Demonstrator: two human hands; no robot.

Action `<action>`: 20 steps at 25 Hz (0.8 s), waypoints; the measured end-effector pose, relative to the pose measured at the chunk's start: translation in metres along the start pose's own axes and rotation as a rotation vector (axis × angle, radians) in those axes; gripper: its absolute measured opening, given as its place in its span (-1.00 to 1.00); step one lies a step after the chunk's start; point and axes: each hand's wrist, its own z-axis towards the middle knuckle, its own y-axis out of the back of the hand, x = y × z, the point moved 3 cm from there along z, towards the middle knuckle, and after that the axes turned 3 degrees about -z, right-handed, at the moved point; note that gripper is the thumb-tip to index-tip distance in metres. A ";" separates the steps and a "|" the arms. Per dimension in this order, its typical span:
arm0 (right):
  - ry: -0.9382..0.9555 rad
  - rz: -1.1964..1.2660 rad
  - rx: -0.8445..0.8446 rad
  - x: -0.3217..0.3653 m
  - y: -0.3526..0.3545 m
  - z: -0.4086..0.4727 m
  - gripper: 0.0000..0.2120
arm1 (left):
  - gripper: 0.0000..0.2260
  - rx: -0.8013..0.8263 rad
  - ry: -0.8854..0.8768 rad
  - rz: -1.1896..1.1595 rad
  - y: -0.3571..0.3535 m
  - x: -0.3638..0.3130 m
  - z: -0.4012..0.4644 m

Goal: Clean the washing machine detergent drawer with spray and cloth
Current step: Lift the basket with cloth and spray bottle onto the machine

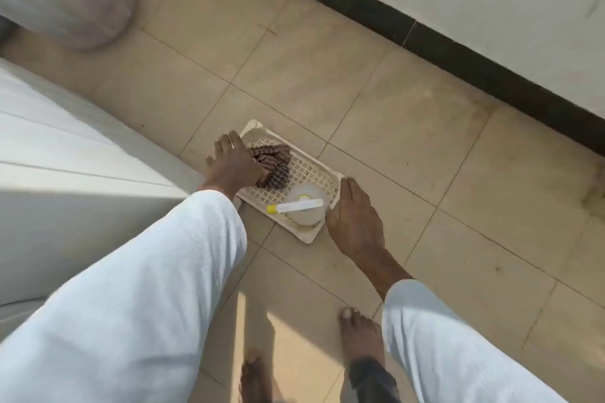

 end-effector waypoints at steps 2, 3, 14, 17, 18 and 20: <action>-0.165 0.160 -0.042 -0.007 -0.022 0.014 -0.43 | -0.17 0.037 0.143 -0.149 -0.017 0.009 0.024; -0.254 0.221 -0.040 -0.011 -0.036 0.020 -0.50 | -0.19 0.052 0.192 -0.193 -0.028 0.014 0.037; -0.674 0.921 -0.097 -0.020 -0.078 0.053 -0.68 | -0.31 0.010 0.319 -0.272 -0.062 0.033 0.083; -0.696 0.954 -0.080 -0.023 -0.070 0.052 -0.61 | -0.35 0.002 0.367 -0.329 -0.058 0.030 0.082; -0.694 0.957 -0.087 -0.022 -0.061 0.049 -0.61 | -0.36 0.004 0.370 -0.330 -0.052 0.026 0.077; -0.699 0.957 -0.098 -0.019 -0.040 0.040 -0.67 | -0.37 -0.012 0.346 -0.302 -0.033 0.014 0.061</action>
